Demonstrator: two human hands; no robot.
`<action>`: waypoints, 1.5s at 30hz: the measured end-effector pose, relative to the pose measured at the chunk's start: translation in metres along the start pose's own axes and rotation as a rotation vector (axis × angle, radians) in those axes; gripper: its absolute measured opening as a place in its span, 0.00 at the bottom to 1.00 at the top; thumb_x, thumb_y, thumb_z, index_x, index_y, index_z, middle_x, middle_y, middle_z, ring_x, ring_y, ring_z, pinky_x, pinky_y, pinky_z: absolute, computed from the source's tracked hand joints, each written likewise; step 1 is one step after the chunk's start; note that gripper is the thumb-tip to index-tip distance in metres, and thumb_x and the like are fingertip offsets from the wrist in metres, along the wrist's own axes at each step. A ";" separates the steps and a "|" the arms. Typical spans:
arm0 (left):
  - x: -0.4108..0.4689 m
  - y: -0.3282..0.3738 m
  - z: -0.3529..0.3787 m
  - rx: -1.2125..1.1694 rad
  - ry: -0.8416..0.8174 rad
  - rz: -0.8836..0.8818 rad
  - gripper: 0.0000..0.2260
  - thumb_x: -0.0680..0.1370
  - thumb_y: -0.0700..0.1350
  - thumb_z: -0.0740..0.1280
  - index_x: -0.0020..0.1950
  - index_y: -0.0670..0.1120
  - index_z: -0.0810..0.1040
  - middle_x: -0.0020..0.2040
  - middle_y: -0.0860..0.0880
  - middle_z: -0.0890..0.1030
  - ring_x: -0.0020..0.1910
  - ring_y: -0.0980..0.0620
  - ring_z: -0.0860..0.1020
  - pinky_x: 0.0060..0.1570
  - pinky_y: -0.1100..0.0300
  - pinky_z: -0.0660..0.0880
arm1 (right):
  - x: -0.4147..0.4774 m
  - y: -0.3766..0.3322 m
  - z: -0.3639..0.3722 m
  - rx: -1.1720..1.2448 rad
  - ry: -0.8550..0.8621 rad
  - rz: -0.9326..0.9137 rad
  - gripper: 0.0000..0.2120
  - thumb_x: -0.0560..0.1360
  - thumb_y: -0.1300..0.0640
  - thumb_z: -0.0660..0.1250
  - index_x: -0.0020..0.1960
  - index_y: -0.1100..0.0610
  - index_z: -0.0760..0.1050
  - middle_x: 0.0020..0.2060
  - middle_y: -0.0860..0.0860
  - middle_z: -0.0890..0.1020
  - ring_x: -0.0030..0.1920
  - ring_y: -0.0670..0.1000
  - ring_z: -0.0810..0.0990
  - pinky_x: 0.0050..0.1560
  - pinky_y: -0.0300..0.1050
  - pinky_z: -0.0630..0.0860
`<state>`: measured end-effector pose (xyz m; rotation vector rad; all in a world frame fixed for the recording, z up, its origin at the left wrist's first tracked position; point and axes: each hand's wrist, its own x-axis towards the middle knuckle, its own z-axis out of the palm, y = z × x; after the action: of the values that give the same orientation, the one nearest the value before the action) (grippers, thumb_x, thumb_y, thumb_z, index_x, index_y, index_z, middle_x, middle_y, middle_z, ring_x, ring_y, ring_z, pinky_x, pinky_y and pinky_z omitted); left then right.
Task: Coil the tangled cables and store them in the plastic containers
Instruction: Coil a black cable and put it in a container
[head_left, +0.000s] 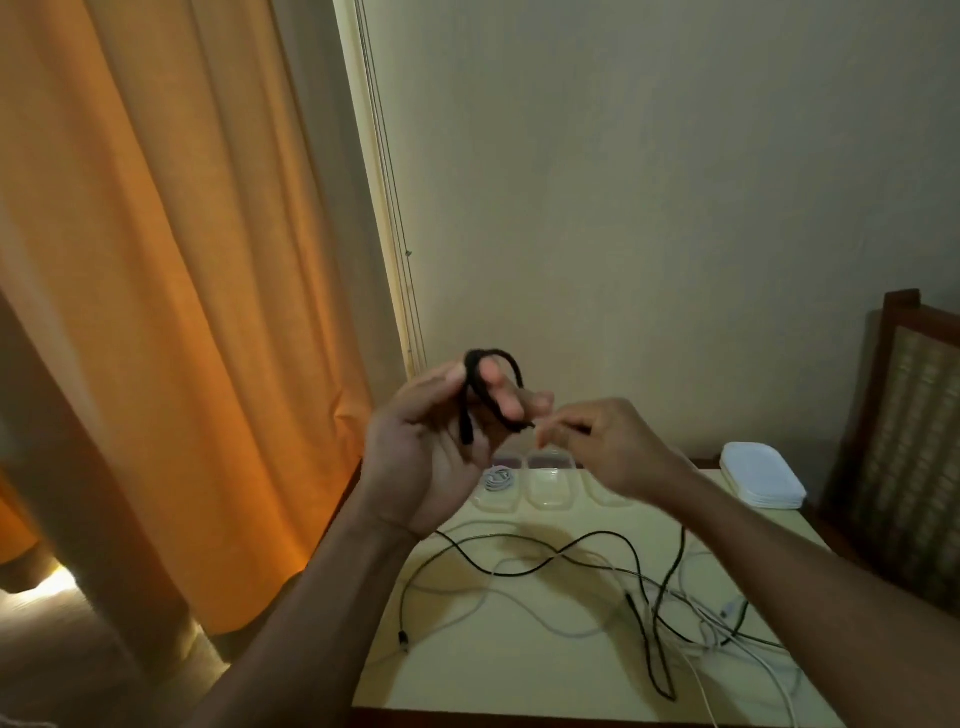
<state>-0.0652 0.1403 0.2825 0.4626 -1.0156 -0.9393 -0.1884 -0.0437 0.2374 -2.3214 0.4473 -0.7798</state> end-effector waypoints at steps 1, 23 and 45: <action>0.002 0.002 -0.002 -0.034 0.036 0.039 0.16 0.83 0.40 0.54 0.49 0.39 0.81 0.40 0.41 0.82 0.50 0.40 0.83 0.65 0.45 0.76 | -0.011 -0.002 0.010 0.006 -0.032 0.005 0.07 0.79 0.51 0.70 0.44 0.48 0.85 0.26 0.45 0.77 0.27 0.42 0.68 0.32 0.39 0.68; -0.004 -0.022 -0.069 1.105 0.129 -0.206 0.13 0.84 0.46 0.61 0.60 0.48 0.84 0.56 0.53 0.86 0.60 0.55 0.82 0.65 0.52 0.76 | -0.032 -0.075 -0.071 -0.542 0.136 -0.581 0.12 0.79 0.46 0.66 0.48 0.51 0.85 0.37 0.36 0.71 0.32 0.40 0.68 0.32 0.41 0.72; -0.074 0.000 0.063 -0.086 -0.035 -0.064 0.15 0.83 0.40 0.55 0.57 0.36 0.80 0.46 0.37 0.84 0.61 0.34 0.80 0.62 0.49 0.78 | -0.082 -0.078 -0.019 -0.068 0.288 -0.205 0.05 0.78 0.58 0.71 0.47 0.54 0.86 0.35 0.38 0.82 0.38 0.42 0.80 0.39 0.34 0.73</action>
<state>-0.1349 0.2078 0.2748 0.4104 -0.9925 -1.0471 -0.2543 0.0456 0.2671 -2.3511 0.3664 -1.2255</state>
